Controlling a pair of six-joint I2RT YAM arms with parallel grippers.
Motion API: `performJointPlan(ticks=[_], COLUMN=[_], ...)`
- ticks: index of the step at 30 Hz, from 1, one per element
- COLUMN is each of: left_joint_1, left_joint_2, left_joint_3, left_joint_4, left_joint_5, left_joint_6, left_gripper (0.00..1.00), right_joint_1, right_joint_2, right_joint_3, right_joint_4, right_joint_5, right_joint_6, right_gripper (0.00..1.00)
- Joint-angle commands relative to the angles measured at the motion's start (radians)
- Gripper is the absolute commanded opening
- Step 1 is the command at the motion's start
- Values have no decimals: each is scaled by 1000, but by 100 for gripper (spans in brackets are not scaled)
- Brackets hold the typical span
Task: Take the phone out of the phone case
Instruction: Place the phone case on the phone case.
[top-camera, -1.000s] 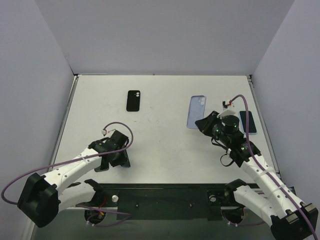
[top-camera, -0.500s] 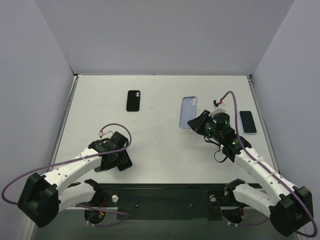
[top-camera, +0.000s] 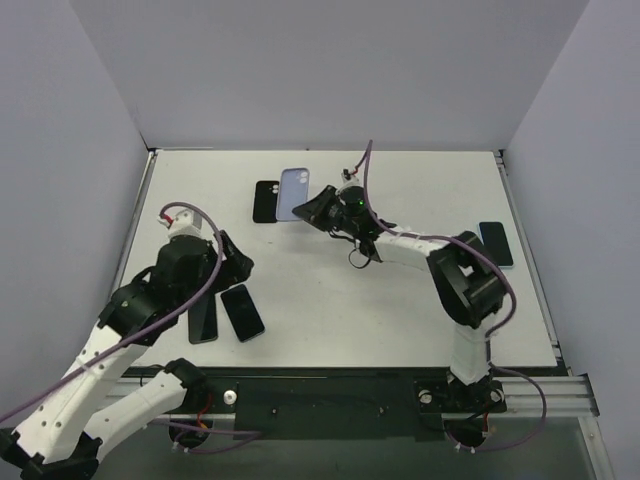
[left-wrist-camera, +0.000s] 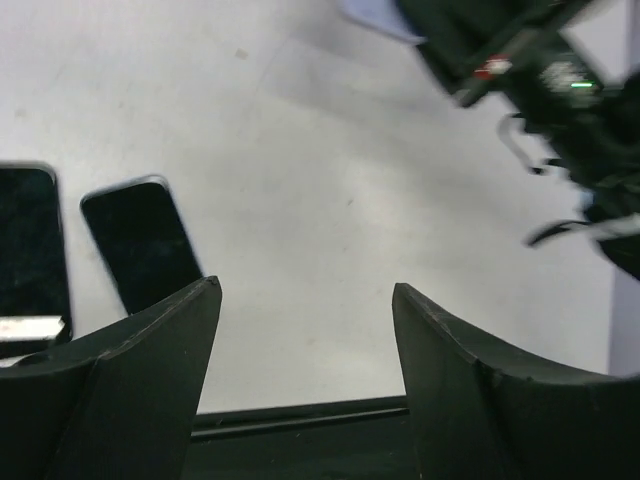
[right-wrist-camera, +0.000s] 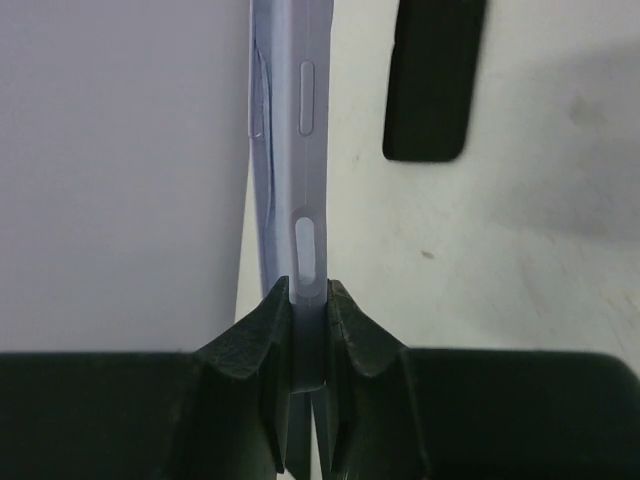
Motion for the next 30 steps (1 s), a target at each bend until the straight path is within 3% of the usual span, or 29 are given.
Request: performJointPlan(ticks=[1,5,10,17,30], left_joint_1=[2,3,3,3,3], left_joint_2=[-73,-112,-128,-157,-165], left_joint_3=[115,136,178,163,138], left_joint_4=[54,95,111,144,170], left_joint_5=[-45,-68,-96,-66,-53], left_joint_6=[144,212,279,296,301], left_gripper=[80,80,81,81,82], right_joint_1=[24,53,78,78,76], right_joint_2=[245,426,544,607,681], right_joint_3=[272,490,705,822,928], right_joint_4=[256,187,-51,-290,-405], right_joint_5=[-41,-10,27,45,65], right_joint_6=[185,214,124,24,-28], right_gripper=[0,0,0,0,0])
